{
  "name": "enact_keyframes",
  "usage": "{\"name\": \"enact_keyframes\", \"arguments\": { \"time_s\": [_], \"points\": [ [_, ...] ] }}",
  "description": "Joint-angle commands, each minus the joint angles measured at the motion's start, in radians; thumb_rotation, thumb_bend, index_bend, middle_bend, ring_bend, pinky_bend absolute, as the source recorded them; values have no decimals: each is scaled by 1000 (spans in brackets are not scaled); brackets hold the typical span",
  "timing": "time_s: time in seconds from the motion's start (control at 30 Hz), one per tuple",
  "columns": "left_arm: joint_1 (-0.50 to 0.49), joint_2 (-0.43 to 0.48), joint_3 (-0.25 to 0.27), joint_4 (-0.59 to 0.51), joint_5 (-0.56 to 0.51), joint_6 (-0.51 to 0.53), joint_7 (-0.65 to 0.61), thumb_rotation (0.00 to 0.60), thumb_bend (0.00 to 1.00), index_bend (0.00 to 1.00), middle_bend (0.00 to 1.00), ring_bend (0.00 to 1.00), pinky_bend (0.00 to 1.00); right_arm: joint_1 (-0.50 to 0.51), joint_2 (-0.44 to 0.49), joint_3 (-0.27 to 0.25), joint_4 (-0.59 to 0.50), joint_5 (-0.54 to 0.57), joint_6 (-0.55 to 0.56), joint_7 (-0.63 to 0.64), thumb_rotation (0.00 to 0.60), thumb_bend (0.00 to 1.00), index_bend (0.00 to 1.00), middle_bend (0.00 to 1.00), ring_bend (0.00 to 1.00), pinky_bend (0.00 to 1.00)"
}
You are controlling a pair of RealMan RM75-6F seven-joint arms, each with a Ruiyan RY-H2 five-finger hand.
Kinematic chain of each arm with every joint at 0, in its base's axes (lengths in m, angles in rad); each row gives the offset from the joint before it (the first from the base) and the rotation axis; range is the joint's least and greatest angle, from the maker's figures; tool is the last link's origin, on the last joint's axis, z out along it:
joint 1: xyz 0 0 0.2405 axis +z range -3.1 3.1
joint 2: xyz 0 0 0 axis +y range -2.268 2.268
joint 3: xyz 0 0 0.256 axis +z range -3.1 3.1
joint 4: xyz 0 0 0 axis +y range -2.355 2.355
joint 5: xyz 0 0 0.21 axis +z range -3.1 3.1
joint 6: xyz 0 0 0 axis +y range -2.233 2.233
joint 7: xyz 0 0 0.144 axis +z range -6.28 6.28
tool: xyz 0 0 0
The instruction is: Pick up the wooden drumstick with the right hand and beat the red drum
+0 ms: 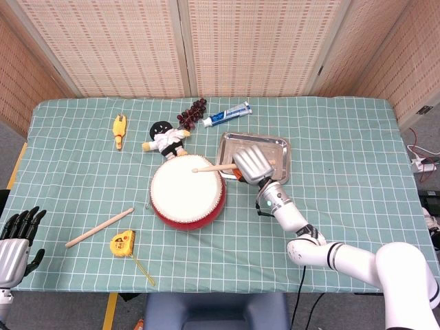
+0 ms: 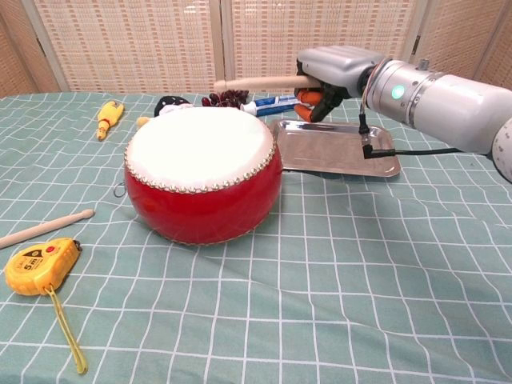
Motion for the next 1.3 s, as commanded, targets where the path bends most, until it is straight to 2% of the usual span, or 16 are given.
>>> {"name": "enact_keyframes", "arguments": {
  "time_s": [0.03,0.13,0.27,0.43,0.53,0.7,0.77,0.83,0.97,1.07,1.17,1.3],
  "points": [
    [-1,0,0,-1,1,-1,2,600,316,0,0,0,0,-29,-12,24,23,-74,50,149,600,544,1000,1000,1000,1000],
    [-2,0,0,-4,2,0,4,600,316,0,0,0,0,-17,-10,-11,45,-76,-6,94,600,544,1000,1000,1000,1000],
    [-1,1,0,-5,1,-1,6,600,316,0,0,0,0,13,-15,-62,72,-52,-77,-87,600,544,1000,1000,1000,1000],
    [0,0,1,-3,-3,-3,3,600,315,0,0,0,0,26,-35,-68,79,-3,-78,-227,600,544,1000,1000,1000,1000],
    [1,0,0,0,-4,-2,0,600,316,0,0,0,0,9,-46,-25,56,-19,-9,-146,600,544,1000,1000,1000,1000],
    [1,2,-1,1,-2,2,-1,600,315,0,0,0,0,-46,-61,73,16,-60,91,209,600,544,1000,1000,1000,1000],
    [0,3,-1,-1,1,4,-1,600,315,0,0,0,0,-56,-53,84,17,-67,89,278,600,544,1000,1000,1000,1000],
    [0,4,-1,-2,2,4,0,600,315,0,0,0,0,-57,-45,74,26,-75,74,281,600,544,1000,1000,1000,1000],
    [-1,4,-1,-7,4,4,4,600,315,0,0,0,0,-45,-33,26,46,-87,19,202,600,544,1000,1000,1000,1000],
    [0,3,0,-7,3,3,6,600,315,0,0,0,0,-24,-37,-30,82,-118,-13,77,600,544,1000,1000,1000,1000],
    [0,2,-1,-5,-1,2,6,600,315,0,0,0,0,-7,-45,-62,109,-117,-48,-37,600,544,1000,1000,1000,1000],
    [0,1,0,-4,-2,-1,5,600,315,0,0,0,0,4,-57,-66,120,-78,-70,-145,600,544,1000,1000,1000,1000]
  ]
}}
